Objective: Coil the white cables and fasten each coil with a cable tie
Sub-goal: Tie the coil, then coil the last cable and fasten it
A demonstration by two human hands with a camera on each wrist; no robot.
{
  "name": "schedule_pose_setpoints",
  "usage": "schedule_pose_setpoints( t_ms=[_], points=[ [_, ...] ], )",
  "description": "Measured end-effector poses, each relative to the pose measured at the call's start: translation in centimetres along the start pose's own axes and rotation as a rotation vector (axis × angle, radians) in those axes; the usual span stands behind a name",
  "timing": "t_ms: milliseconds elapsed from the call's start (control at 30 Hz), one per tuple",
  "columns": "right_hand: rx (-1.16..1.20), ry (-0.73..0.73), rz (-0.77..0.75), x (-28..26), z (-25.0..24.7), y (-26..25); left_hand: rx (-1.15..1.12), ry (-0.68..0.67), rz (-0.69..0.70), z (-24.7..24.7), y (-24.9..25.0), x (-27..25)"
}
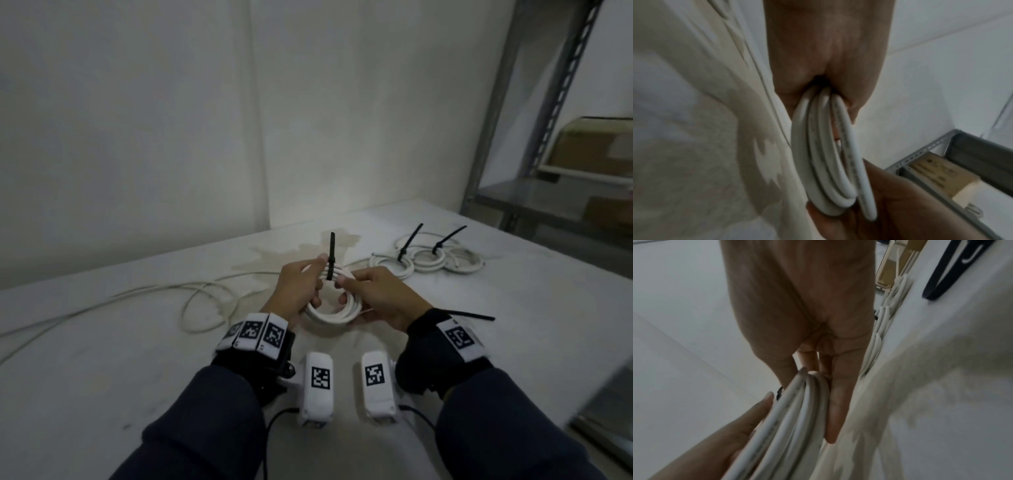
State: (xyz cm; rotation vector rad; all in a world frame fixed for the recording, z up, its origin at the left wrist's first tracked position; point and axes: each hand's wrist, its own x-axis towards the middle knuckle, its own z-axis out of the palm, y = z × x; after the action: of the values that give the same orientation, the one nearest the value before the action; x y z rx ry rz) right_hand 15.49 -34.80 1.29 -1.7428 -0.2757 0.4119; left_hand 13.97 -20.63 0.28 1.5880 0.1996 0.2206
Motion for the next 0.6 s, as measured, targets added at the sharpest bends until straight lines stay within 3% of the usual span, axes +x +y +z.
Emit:
schedule_pose_setpoints(
  t_ms=[100, 233, 300, 467, 600],
  points=[
    [0.033, 0.112, 0.021, 1.5, -2.4, 0.5, 0.238, -0.022, 0.049, 1.7, -0.2, 3.1],
    [0.105, 0.322, 0.042, 3.1, -5.5, 1.7, 0.897, -0.174, 0.063, 0.7, -2.0, 7.3],
    [0.101, 0.360, 0.074, 3.9, -6.4, 2.4, 1.110, -0.181, 0.044, -0.2, -2.9, 8.5],
    [0.174, 0.343, 0.156, 5.9, -6.2, 2.7, 0.972, -0.038, 0.047, -1.7, -2.9, 9.0],
    [0.192, 0.379, 0.172, 7.8, -6.0, 2.3, 0.947, 0.276, -0.080, -4.7, -2.1, 9.2]
  ],
)
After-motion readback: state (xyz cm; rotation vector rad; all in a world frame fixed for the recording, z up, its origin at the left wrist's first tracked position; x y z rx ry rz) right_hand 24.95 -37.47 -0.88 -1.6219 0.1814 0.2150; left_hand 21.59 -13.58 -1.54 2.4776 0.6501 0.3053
